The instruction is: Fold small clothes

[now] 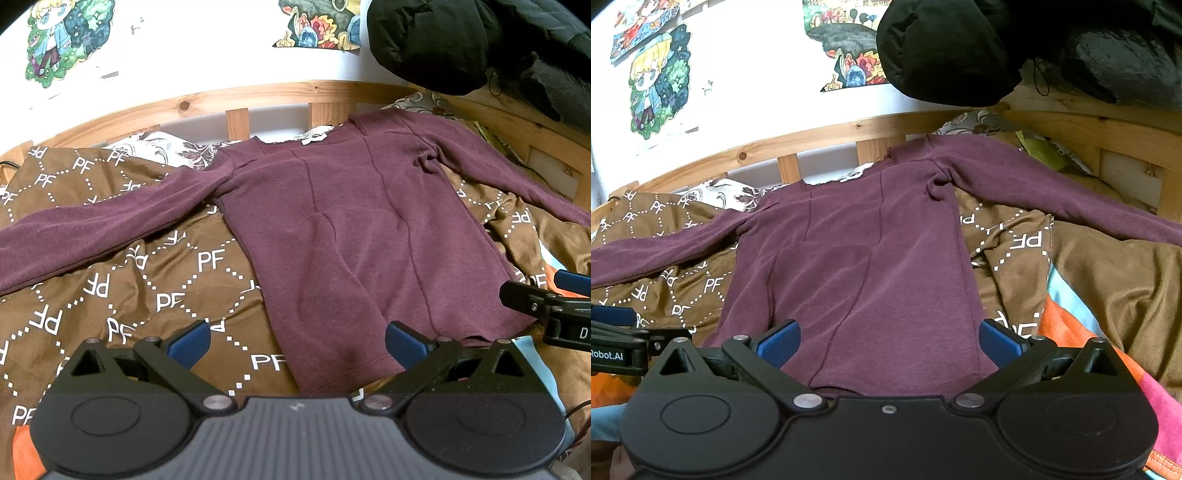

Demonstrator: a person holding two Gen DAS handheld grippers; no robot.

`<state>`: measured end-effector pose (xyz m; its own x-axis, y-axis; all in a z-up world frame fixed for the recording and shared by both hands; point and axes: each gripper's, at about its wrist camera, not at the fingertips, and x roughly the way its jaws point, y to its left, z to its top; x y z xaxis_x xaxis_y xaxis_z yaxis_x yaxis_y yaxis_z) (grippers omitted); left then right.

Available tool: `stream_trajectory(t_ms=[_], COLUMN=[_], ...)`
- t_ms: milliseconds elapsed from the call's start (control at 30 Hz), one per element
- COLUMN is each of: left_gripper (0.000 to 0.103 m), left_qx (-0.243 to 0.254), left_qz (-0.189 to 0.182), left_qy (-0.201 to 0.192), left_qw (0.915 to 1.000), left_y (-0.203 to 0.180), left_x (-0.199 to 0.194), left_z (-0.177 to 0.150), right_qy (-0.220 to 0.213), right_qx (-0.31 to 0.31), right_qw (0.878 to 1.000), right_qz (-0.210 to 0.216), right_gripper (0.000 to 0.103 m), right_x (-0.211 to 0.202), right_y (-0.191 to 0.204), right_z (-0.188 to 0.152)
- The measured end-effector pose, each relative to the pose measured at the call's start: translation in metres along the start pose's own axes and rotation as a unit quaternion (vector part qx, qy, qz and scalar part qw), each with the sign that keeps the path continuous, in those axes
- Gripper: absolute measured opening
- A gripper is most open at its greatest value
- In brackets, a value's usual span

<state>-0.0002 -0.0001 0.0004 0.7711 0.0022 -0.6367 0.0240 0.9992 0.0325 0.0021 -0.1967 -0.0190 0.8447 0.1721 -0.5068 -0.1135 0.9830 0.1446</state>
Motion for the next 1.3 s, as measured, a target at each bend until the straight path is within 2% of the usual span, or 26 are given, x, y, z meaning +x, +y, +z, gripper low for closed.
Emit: stream_trajectory(t_ms=[1300], left_gripper=[0.102], left_qx=[-0.001], left_qz=[0.005], left_qy=[-0.001], left_qw=[1.0000], left_y=[-0.0052], left_x=[-0.0003], left_z=[-0.0002], right_qy=[0.003], right_qx=[0.002], right_qw=[1.000], right_qz=[0.000], right_gripper=[0.102], right_x=[0.0014], right_y=[-0.0022], right_z=[-0.0005])
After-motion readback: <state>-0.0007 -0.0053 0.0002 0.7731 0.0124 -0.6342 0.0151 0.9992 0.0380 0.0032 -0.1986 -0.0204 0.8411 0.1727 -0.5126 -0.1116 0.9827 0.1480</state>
